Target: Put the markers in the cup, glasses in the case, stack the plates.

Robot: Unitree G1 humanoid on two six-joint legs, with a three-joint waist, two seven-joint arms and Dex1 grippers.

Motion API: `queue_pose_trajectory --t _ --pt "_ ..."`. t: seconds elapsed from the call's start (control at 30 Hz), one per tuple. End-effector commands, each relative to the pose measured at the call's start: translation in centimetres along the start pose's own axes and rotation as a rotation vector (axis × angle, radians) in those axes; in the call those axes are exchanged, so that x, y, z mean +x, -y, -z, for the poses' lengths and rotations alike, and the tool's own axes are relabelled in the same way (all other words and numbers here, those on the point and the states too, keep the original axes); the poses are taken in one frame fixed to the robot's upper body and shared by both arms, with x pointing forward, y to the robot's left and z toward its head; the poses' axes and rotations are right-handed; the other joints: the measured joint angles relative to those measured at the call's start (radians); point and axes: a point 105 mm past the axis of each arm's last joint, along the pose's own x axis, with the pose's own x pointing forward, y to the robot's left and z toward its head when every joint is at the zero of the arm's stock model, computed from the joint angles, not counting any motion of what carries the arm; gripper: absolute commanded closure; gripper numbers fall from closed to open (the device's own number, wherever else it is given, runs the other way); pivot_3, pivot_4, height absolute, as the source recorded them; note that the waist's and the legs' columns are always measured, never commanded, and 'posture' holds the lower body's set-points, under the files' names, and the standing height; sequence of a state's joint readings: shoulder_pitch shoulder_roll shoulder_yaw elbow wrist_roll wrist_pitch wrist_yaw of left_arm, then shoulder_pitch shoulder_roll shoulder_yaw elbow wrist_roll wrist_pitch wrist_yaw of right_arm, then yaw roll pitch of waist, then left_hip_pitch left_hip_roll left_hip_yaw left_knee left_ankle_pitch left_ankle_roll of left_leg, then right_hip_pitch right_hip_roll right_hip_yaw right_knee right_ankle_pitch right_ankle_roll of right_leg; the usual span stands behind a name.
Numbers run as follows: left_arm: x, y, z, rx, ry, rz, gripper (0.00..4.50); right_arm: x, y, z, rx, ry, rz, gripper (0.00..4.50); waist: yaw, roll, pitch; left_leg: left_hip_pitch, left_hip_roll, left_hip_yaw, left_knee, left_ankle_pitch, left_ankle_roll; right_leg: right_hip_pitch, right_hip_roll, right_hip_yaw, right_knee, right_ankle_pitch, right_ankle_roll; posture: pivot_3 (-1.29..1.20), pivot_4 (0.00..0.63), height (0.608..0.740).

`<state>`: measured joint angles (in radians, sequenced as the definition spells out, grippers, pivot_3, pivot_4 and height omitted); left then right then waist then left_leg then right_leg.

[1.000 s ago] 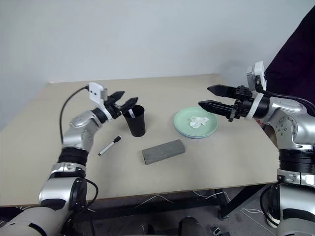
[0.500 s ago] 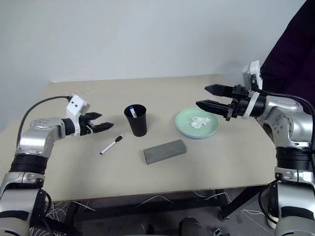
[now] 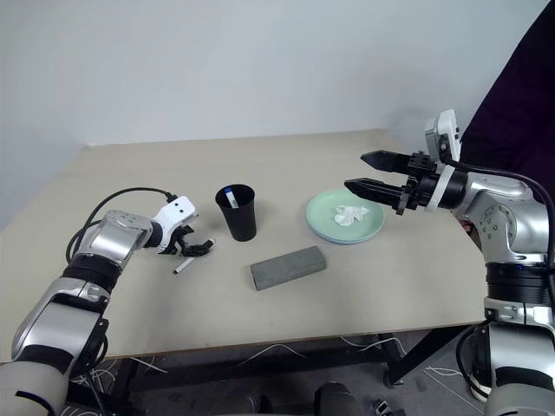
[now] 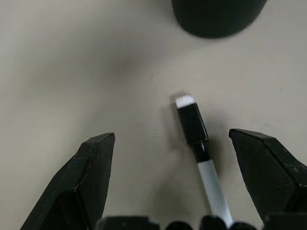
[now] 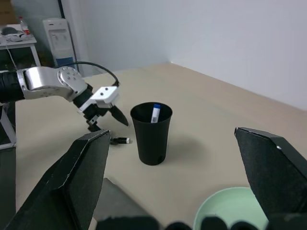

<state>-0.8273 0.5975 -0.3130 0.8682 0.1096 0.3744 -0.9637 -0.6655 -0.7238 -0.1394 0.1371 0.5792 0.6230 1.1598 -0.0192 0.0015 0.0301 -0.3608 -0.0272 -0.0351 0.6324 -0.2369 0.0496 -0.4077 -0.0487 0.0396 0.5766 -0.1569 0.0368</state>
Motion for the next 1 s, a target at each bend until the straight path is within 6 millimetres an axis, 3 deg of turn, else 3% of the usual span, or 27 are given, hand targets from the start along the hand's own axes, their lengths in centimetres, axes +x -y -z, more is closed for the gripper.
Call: queue_pose_trajectory --t 0.03,0.43,0.53,0.87,1.0 --pt "-0.3 -0.6 -1.1 0.034 -0.014 -0.004 0.47 -0.2 -0.4 -1.4 -0.047 0.036 0.001 0.00 0.000 0.000 0.000 0.000 0.000 0.000 0.000 0.000 0.000 0.000 0.000 0.000 0.000 0.000 0.000 0.00 0.000 0.727" --pt "-0.3 -0.6 -0.4 0.015 -0.190 0.050 0.47 0.1 -0.5 -1.1 -0.042 0.037 0.006 0.00 -0.002 0.000 0.000 0.000 0.000 0.000 0.001 0.000 0.000 0.000 0.000 0.000 0.000 0.000 0.000 0.00 0.000 0.727" --pt "-0.3 -0.6 0.0 0.039 -0.233 0.050 1.08 0.2 -0.5 -1.1 -0.043 0.037 0.006 0.00 -0.002 0.000 0.000 0.000 0.000 0.000 0.000 0.000 0.000 0.000 0.000 0.000 0.000 0.000 0.000 0.00 0.000 0.727" --pt "-0.6 -1.2 0.9 0.075 -0.287 0.020 4.47 0.5 -0.5 -1.1 -0.043 0.032 -0.003 0.00 -0.004 0.000 0.000 0.003 0.002 0.000 0.001 0.000 0.001 0.000 0.002 -0.001 0.003 0.000 0.000 0.00 0.000 0.727" --pt "-1.1 -1.8 0.7 0.071 -0.271 -0.001 4.47 0.6 -0.5 -1.2 -0.044 0.032 -0.006 0.00 -0.004 -0.001 0.000 0.005 0.002 0.000 0.002 0.000 0.001 -0.001 0.002 0.000 0.008 0.000 0.000 0.00 0.000 0.727"
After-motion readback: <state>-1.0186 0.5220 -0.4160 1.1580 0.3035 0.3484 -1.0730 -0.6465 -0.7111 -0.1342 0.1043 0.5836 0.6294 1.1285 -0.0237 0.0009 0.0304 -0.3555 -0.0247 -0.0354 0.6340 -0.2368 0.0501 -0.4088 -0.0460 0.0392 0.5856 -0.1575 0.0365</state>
